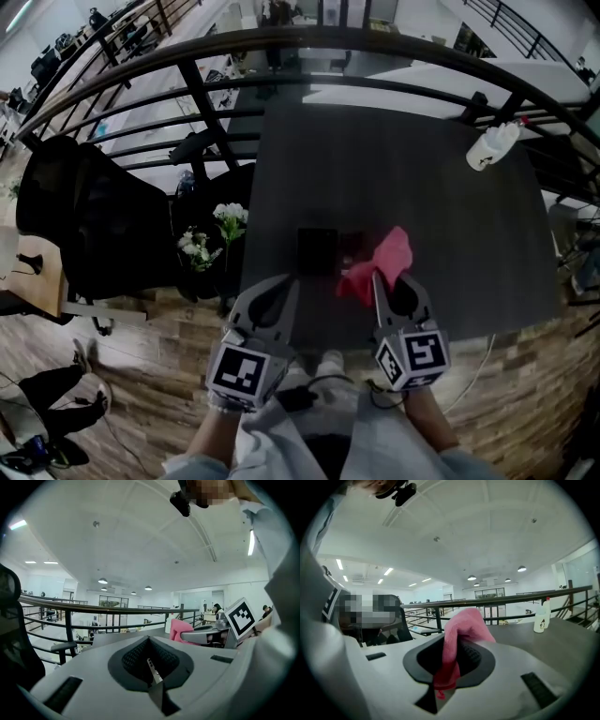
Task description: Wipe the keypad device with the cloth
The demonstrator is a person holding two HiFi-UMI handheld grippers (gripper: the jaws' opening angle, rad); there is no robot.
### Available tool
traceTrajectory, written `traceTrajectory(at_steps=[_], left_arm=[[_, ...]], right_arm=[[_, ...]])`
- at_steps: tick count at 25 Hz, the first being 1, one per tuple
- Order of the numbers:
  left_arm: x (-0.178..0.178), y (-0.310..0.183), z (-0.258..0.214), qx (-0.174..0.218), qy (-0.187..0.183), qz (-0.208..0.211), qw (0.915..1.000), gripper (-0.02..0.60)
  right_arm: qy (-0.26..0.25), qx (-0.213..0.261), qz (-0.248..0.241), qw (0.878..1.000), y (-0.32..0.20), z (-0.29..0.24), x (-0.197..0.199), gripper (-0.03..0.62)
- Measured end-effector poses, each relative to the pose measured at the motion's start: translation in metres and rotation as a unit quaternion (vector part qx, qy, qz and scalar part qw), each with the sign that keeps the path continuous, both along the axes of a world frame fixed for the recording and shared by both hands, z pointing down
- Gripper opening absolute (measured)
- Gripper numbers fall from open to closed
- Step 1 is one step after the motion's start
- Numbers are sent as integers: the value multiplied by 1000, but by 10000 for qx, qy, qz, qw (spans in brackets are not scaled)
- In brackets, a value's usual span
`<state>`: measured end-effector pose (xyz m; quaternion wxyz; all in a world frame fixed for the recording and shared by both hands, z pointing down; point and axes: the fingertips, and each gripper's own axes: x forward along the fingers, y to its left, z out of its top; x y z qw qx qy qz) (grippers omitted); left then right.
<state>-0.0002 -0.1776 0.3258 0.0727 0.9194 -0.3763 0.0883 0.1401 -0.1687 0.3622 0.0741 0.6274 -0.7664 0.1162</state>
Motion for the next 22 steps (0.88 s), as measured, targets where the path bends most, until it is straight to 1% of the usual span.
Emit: traceTrajectory(at_steps=[6,15,22], left_arm=[[3,6,-22,231,111,58,9997,0],[-3,8,-23,211,167,-77,9996,0],[-5,7,-27,262,169,-87,9995,0]], right_arm=[[-115,217,11,9997,14,-23,1,55],[-3,501,84,9987,20,-44,5,55],[103,551,97,9984,20,-51,7,55]])
